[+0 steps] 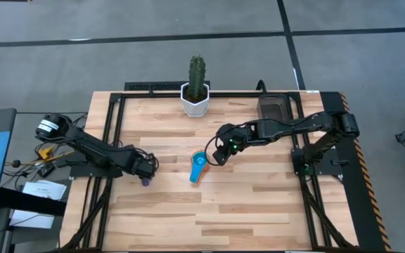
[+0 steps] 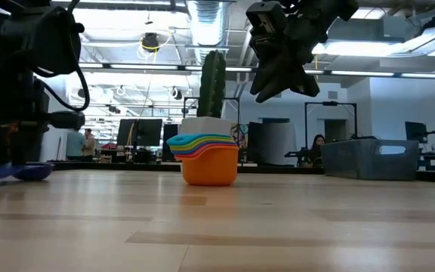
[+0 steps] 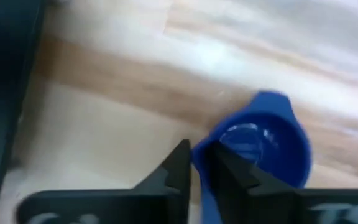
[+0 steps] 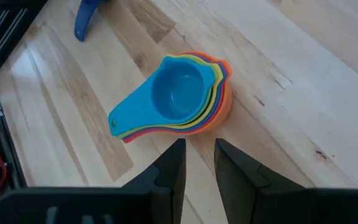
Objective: Nest measuring cups in basket
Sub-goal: Stack the violet measuring cup on top of the light blue measuring cup
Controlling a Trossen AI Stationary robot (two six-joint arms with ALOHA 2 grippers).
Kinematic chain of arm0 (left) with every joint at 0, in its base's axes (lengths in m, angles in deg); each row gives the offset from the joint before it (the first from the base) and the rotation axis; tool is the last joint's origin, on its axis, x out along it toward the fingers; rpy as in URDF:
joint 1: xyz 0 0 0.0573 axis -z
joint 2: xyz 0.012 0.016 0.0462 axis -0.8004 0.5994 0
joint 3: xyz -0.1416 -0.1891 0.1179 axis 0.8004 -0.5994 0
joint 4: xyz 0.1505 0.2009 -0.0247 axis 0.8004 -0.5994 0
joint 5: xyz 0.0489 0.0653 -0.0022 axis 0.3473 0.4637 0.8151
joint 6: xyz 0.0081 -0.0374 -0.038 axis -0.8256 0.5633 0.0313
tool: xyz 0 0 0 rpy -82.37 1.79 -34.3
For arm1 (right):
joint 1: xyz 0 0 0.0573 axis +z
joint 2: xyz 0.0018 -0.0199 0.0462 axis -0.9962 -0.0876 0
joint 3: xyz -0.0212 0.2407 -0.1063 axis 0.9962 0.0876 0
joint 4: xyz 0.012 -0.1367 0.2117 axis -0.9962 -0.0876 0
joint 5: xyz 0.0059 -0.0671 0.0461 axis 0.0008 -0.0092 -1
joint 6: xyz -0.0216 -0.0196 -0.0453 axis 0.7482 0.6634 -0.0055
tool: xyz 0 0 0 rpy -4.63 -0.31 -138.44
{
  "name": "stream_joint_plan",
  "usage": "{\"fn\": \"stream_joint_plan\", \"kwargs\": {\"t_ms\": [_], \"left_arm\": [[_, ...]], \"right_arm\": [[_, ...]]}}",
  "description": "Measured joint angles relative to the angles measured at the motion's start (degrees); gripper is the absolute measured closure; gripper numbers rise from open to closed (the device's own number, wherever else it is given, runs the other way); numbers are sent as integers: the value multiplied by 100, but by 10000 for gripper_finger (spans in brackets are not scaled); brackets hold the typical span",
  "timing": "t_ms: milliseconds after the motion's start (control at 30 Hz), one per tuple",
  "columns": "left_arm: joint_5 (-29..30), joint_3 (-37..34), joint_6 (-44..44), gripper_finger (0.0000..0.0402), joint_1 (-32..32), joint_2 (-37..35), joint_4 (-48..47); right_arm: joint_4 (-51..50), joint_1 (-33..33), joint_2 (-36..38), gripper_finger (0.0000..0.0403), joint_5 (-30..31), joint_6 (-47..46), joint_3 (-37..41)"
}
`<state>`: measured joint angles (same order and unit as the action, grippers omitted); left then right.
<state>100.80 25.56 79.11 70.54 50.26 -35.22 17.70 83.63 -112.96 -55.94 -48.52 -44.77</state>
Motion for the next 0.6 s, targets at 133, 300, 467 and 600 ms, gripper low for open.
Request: {"fn": "stream_joint_plan", "kwargs": {"t_ms": [133, 300, 467, 600], "left_arm": [[193, 6, -202, 390, 0, -10, 13], [220, 212, -569, 396, -9, -106, -43], [923, 796, -893, 399, -11, -530, -79], [1923, 1421, -1080, 399, -33, -760, -152]], "right_arm": [[2, 3, 0, 294, -62, -1, 0], [41, 63, 24, 294, -105, -5, 0], [494, 179, 102, 294, -258, -177, 1], [1610, 316, 171, 293, -272, -428, -17]]}}
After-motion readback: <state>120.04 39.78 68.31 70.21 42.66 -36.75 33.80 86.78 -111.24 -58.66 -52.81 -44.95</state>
